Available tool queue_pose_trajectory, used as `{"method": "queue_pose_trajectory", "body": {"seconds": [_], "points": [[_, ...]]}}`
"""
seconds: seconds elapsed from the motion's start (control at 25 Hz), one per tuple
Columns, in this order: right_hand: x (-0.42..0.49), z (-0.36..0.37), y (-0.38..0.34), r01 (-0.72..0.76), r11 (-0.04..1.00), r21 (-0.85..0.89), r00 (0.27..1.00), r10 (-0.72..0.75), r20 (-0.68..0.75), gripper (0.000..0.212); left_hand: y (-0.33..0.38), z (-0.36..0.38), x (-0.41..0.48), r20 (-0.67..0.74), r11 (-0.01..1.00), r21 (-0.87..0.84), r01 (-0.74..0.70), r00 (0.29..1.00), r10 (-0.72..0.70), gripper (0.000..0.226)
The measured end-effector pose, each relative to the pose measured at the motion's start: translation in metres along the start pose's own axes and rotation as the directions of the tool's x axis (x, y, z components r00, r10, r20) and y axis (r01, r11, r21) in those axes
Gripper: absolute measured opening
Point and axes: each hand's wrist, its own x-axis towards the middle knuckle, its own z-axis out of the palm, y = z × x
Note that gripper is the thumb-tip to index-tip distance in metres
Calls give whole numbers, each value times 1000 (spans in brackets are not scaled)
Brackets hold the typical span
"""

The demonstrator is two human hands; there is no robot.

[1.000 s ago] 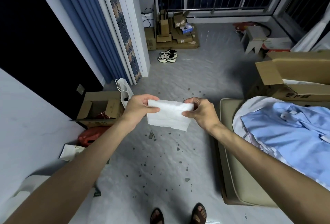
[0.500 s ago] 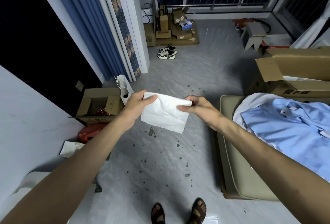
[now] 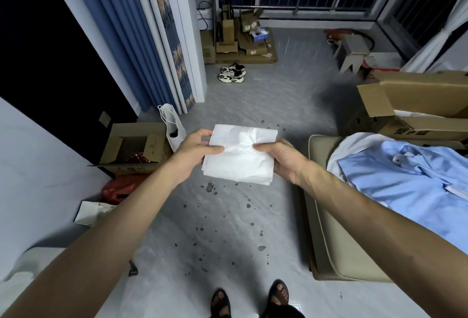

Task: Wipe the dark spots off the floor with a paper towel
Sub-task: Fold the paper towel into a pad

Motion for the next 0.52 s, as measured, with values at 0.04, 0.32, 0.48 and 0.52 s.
{"method": "queue_pose_trajectory", "body": {"seconds": [0.04,0.32,0.48,0.52], "points": [[1,1,-4,8,1000,-16,1000,-8,-2,35,5,-2,3,-4,999,16,-33,999,33,46],[47,-21,-35,40,998,53,999,-39,-29,33,39,2,68,68,974,165,-156,987,146,37],[111,-78,-60,-7,998,61,999,10,-42,14,44,21,144,76,949,294,-115,992,97,38],[132,-96,-71,-15,999,46,999,17,-40,14,47,28,168,76,942,319,-101,994,81,37]]}}
